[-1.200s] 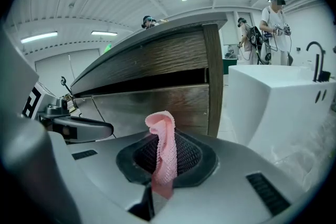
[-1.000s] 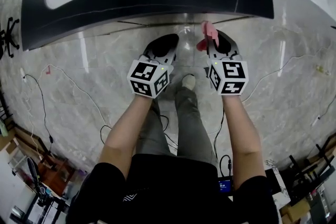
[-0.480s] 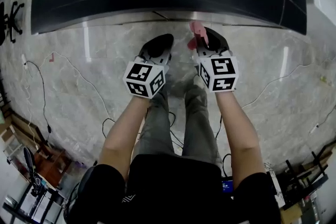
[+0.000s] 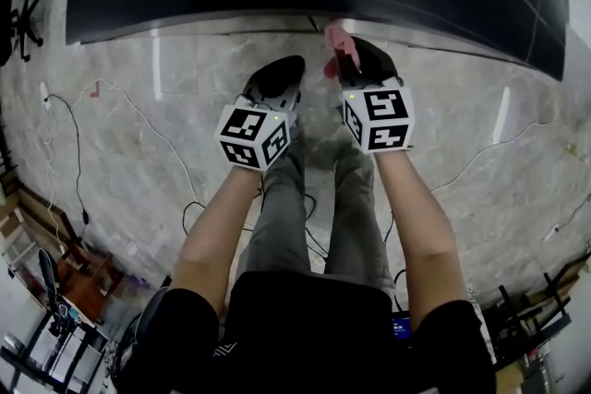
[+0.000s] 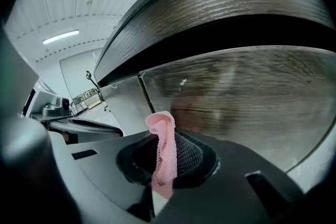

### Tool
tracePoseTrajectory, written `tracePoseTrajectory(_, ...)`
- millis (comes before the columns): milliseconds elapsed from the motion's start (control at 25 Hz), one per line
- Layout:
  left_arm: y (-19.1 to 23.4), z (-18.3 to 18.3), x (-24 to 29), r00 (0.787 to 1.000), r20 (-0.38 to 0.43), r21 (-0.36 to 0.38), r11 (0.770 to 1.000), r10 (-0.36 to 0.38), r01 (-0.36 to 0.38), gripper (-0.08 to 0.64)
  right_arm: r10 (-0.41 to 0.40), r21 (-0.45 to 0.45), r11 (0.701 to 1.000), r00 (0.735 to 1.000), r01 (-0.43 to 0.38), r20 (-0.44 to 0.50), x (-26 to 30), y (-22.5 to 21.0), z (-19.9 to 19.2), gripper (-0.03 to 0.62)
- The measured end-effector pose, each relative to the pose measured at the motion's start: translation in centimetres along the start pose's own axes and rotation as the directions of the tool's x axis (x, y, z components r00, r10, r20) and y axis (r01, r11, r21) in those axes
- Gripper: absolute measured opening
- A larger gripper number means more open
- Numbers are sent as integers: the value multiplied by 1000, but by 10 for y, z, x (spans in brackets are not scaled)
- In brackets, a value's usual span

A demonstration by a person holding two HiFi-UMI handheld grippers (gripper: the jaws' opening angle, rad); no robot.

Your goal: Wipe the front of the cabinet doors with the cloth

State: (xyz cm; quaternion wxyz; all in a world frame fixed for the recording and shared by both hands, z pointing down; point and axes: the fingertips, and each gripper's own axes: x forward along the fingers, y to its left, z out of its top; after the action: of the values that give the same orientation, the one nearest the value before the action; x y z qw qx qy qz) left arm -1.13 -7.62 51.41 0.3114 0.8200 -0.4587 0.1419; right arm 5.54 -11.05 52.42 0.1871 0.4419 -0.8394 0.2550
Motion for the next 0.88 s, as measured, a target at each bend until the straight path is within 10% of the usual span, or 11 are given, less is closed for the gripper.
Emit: tracePoseTrajectory(880,-110,-1,72,992,-25,64,990,-124,125,9,-155,37,987,987,154,43,-86,-128,-10,48)
